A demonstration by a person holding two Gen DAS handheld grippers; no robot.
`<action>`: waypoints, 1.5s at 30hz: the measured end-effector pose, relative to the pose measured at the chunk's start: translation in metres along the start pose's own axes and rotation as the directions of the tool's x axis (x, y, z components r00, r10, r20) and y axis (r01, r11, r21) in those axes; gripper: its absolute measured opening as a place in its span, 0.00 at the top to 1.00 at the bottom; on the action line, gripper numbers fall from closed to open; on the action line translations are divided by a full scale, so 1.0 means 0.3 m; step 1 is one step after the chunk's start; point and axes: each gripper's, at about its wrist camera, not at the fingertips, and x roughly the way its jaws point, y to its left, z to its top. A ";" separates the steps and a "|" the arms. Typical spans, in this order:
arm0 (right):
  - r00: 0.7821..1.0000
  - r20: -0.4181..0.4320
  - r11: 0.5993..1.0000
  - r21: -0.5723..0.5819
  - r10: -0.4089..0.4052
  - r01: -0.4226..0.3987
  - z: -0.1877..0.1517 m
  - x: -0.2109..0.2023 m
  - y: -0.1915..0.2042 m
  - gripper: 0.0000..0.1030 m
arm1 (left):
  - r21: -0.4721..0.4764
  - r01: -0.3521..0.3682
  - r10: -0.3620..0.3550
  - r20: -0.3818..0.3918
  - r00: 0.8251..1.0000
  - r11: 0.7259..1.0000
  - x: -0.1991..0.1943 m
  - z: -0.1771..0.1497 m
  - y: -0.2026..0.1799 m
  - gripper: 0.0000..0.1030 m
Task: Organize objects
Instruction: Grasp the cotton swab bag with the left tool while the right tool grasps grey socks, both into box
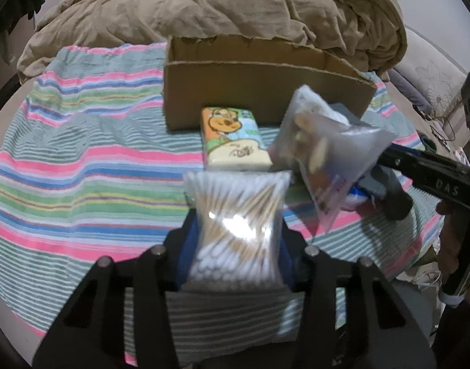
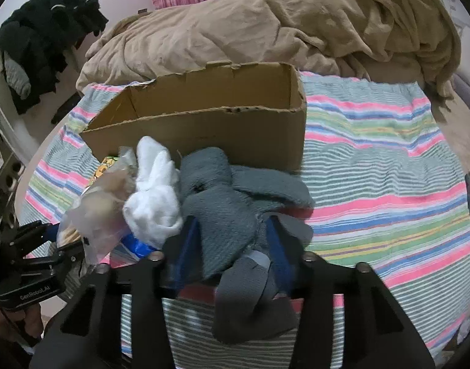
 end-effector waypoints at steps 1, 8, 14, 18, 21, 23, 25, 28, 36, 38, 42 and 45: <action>1.000 0.003 1.000 0.002 -0.001 0.001 0.003 -0.007 -0.002 0.66 | 0.002 0.000 0.000 0.005 1.000 1.000 -0.006 -0.001 0.000 0.56; 1.000 0.024 1.000 0.006 0.007 -0.008 0.009 -0.060 -0.008 0.89 | -0.008 0.001 -0.001 0.041 0.999 1.000 -0.071 0.002 0.002 0.58; 0.999 0.041 1.000 -0.011 0.014 -0.013 0.022 -0.102 0.017 0.92 | -0.013 0.004 -0.003 0.083 0.997 1.000 -0.150 0.013 -0.003 0.59; 0.998 0.065 1.000 -0.019 0.009 -0.007 0.040 -0.157 0.029 0.93 | -0.019 0.007 -0.005 0.096 0.995 1.000 -0.203 0.039 -0.008 0.59; 0.997 0.076 1.000 -0.020 0.004 -0.003 0.062 -0.202 0.029 0.93 | -0.020 0.012 -0.010 0.112 0.994 1.000 -0.251 0.073 -0.018 0.59; 0.997 0.082 1.000 -0.023 0.002 0.000 0.079 -0.230 0.031 0.93 | -0.015 0.013 -0.011 0.131 0.991 1.000 -0.283 0.105 -0.028 0.59; 0.995 0.095 0.999 -0.035 -0.010 0.014 0.103 -0.265 0.035 0.93 | -0.012 0.014 -0.012 0.153 0.988 1.000 -0.312 0.138 -0.035 0.59; 0.993 0.118 0.998 -0.054 -0.018 0.025 0.139 -0.309 0.040 0.93 | -0.008 0.019 -0.017 0.173 0.985 1.000 -0.333 0.181 -0.041 0.59; 0.986 0.162 0.997 -0.070 -0.029 0.041 0.264 -0.334 0.032 0.93 | 0.040 0.056 -0.063 0.193 0.979 0.998 -0.286 0.340 -0.086 0.59; 0.986 0.166 0.996 -0.077 -0.032 0.045 0.291 -0.324 0.030 0.93 | 0.043 0.076 -0.083 0.192 0.978 0.996 -0.249 0.392 -0.094 0.59; 0.983 0.175 0.995 -0.076 -0.050 0.064 0.362 -0.287 0.019 0.93 | 0.059 0.101 -0.110 0.164 0.980 0.993 -0.138 0.475 -0.109 0.59; 0.983 0.175 0.995 -0.068 -0.055 0.068 0.412 -0.233 0.008 0.93 | 0.028 0.115 -0.118 0.129 0.985 0.993 -0.031 0.528 -0.097 0.59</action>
